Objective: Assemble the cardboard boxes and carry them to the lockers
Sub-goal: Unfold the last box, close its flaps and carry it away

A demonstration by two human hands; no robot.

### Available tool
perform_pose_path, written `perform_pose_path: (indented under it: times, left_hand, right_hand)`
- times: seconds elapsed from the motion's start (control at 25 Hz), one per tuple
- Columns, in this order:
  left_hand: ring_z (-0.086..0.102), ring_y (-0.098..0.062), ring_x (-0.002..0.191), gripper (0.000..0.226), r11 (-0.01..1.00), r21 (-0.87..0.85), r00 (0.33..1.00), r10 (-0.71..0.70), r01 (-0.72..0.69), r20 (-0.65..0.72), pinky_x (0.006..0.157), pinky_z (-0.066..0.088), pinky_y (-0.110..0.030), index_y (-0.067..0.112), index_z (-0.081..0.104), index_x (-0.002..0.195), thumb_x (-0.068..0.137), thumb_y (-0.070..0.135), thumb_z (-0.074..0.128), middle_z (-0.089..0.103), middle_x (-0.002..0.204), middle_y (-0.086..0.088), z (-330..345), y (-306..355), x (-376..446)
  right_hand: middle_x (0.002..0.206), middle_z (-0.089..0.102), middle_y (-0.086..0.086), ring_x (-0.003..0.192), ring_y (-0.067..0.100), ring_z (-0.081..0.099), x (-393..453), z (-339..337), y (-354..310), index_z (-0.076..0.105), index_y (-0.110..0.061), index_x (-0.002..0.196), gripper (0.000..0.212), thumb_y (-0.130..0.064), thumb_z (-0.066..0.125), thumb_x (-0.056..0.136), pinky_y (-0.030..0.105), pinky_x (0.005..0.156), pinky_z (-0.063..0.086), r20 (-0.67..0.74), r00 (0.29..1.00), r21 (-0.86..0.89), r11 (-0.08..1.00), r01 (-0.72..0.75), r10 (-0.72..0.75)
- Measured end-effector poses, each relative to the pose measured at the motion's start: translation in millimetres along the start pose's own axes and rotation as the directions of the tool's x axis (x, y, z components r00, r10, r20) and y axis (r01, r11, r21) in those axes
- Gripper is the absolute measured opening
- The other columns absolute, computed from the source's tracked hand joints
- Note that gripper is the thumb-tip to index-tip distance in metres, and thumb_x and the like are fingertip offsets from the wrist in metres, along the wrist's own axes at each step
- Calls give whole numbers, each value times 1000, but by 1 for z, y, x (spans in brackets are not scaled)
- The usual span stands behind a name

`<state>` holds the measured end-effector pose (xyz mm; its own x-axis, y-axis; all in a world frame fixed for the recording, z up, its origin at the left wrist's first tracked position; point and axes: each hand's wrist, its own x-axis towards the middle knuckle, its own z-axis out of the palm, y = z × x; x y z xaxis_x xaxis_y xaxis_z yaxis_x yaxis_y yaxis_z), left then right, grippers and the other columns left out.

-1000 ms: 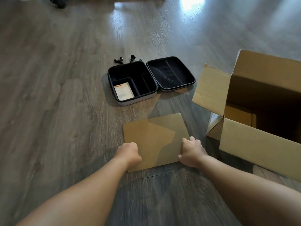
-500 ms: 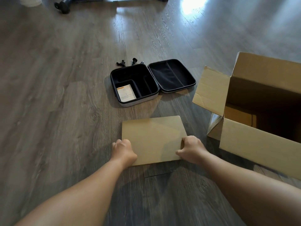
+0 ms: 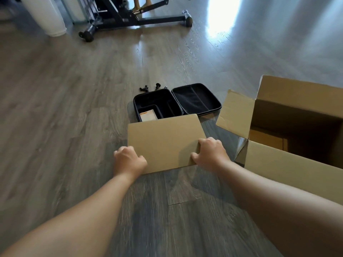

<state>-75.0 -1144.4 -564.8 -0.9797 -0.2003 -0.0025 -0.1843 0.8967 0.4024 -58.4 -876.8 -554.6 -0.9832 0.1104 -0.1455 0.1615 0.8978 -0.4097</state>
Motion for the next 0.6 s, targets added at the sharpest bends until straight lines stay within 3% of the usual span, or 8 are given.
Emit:
perform_pose_path:
  times: [0.28,0.4,0.6]
  left_hand:
    - [52,-37,96,21,996,6,995,89,-89,-49,72,39,-34,2,57,80,81,23,61,61,90,-15,-33,31,18]
    - [55,-38,100,28,985,-16,985,170,-170,-33,80,48,-37,1,65,89,79,27,64,64,94,-16,-31,64,27]
    - [59,-34,88,31,948,-69,933,318,-311,167,80,55,-39,8,64,81,65,33,55,64,85,-11,0,151,25]
  right_hand:
    - [100,48,4,109,31,47,6,-40,-8,63,-15,107,35,-44,65,88,41,89,48,-149,988,-1,999,50,-50]
    - [100,56,6,103,31,53,9,-61,17,66,-15,107,37,-45,66,86,41,89,52,-210,978,0,1000,16,-16]
    - [96,65,2,92,27,62,-1,-101,96,71,-18,104,37,-47,69,80,44,80,60,-295,946,56,991,-122,133]
